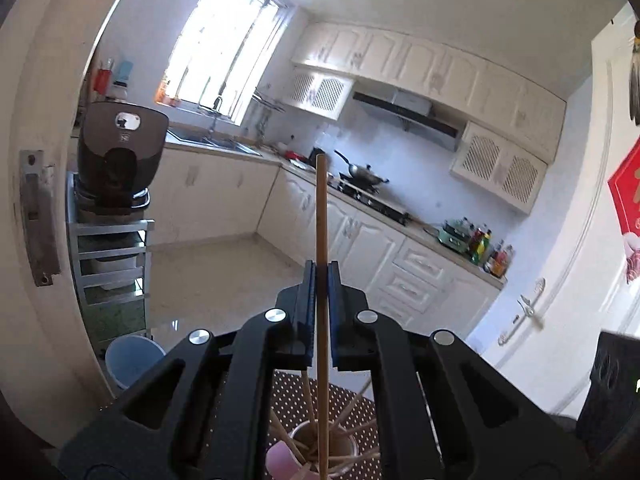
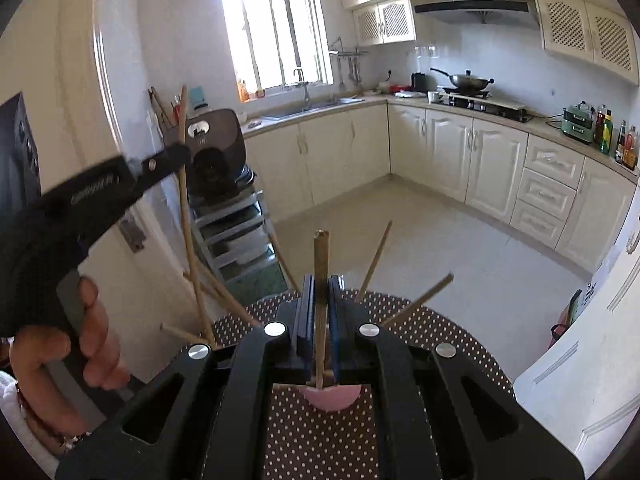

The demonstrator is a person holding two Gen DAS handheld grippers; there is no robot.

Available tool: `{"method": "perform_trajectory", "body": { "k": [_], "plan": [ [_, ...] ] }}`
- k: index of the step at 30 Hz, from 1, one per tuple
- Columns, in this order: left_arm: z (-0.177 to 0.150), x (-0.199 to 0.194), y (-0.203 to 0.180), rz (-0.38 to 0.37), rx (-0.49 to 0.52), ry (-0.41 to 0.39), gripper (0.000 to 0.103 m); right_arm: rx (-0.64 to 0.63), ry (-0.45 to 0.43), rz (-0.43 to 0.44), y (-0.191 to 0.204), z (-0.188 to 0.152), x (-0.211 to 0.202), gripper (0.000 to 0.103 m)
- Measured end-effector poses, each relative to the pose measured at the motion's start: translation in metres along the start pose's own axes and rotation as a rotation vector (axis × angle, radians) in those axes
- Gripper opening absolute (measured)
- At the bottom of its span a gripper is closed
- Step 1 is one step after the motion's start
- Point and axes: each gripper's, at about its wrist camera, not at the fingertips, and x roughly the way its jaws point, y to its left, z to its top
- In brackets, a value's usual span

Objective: Organize utensils
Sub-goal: 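Lower the chopstick into the pink cup and open both grippers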

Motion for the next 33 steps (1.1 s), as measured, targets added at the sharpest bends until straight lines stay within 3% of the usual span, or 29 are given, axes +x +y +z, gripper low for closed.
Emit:
{"method": "perform_trajectory", "body": {
  "k": [8, 16, 27, 33],
  "plan": [
    [-0.018, -0.005, 0.005, 0.044, -0.047, -0.108, 0.006, 0.001, 0.002, 0.023, 0.000, -0.010, 0.004, 0.005],
    [-0.046, -0.007, 0.001, -0.003, 0.014, -0.195, 0.006, 0.003, -0.045, 0.024, -0.003, -0.017, 0.007, 0.005],
    [-0.073, 0.004, 0.006, -0.070, 0.039, -0.244, 0.006, 0.009, -0.106, 0.025, -0.002, -0.026, 0.009, 0.005],
    [-0.088, 0.008, 0.004, -0.070, 0.072, -0.272, 0.006, 0.015, -0.125, 0.029, -0.006, -0.028, 0.009, 0.005]
  ]
}}
